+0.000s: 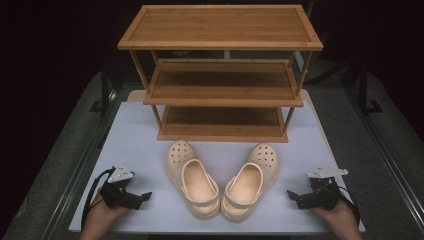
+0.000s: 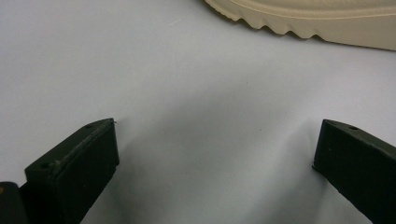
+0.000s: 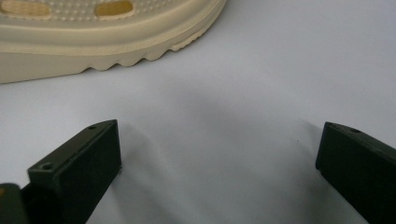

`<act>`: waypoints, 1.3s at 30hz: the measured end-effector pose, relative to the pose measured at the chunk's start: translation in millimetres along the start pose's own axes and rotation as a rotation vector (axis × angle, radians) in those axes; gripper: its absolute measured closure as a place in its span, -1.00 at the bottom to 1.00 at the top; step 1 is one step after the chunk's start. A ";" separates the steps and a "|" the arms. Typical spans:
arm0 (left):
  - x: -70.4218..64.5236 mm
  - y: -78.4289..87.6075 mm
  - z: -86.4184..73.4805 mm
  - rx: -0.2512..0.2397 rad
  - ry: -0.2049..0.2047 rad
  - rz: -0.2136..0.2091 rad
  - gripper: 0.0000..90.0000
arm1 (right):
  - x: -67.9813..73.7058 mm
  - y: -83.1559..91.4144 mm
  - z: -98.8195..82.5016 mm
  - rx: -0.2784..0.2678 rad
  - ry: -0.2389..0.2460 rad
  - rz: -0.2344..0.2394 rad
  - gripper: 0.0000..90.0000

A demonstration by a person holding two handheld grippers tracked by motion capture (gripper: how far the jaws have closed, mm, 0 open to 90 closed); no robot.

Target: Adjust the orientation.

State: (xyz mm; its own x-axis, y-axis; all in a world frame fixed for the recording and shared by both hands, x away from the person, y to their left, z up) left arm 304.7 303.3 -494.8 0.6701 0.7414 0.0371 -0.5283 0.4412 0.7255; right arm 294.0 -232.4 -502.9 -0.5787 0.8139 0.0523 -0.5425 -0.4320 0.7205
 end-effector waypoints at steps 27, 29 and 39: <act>0.1 20.0 16.4 -0.102 0.035 -0.005 0.20 | 0.0 0.1 -0.2 -0.002 0.000 -0.001 -1.00; 0.3 23.1 23.9 -0.101 0.046 -0.023 0.69 | 0.0 0.1 -0.2 -0.002 0.000 -0.001 -1.00; -1.8 16.8 50.7 -0.110 0.037 -0.061 1.00 | -0.1 0.1 -0.2 -0.003 0.002 -0.001 -1.00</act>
State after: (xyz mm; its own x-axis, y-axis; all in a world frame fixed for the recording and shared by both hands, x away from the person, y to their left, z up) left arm 321.1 283.7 -447.9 0.6840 0.7288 -0.0311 -0.5427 0.5370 0.6459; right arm 293.9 -232.6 -502.9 -0.5789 0.8139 0.0502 -0.5452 -0.4320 0.7184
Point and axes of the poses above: each handheld gripper's, and its own axes: y roughly backward along the jaws, z roughly out of its top, x roughly to its left, the point moved 6 cm from there along -y, roughly forward along the jaws, and after that the axes turned 2 degrees about z, right-handed, at the moved point
